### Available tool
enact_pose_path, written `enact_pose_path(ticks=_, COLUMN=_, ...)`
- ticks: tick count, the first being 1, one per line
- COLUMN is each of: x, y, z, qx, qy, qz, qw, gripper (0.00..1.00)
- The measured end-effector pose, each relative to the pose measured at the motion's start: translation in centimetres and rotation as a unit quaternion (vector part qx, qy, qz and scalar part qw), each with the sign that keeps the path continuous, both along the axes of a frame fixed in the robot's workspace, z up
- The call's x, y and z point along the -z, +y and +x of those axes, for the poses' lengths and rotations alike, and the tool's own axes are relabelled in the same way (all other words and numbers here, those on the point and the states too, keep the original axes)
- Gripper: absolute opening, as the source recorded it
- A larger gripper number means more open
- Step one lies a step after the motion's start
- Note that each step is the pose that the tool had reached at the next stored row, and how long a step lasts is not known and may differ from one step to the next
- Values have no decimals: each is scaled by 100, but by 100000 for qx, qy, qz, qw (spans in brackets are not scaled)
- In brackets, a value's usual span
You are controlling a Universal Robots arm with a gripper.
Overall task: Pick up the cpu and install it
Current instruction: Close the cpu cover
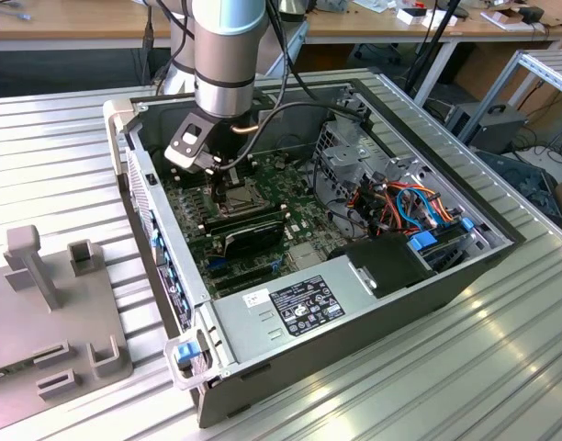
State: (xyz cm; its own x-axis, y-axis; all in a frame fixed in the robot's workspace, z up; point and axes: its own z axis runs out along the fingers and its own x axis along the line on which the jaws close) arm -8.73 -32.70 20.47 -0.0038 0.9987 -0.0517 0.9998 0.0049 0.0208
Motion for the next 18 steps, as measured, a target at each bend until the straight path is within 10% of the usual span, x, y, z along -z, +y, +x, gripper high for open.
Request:
enact_pose_path(ticks=10, x=-98, y=0, z=0, qx=4, qy=-9, qz=11, qw=100000, gripper=11)
enact_pose_path(ticks=18, x=-341, y=0, z=0, qx=0, qy=-23, qz=12, qw=100000, gripper=11)
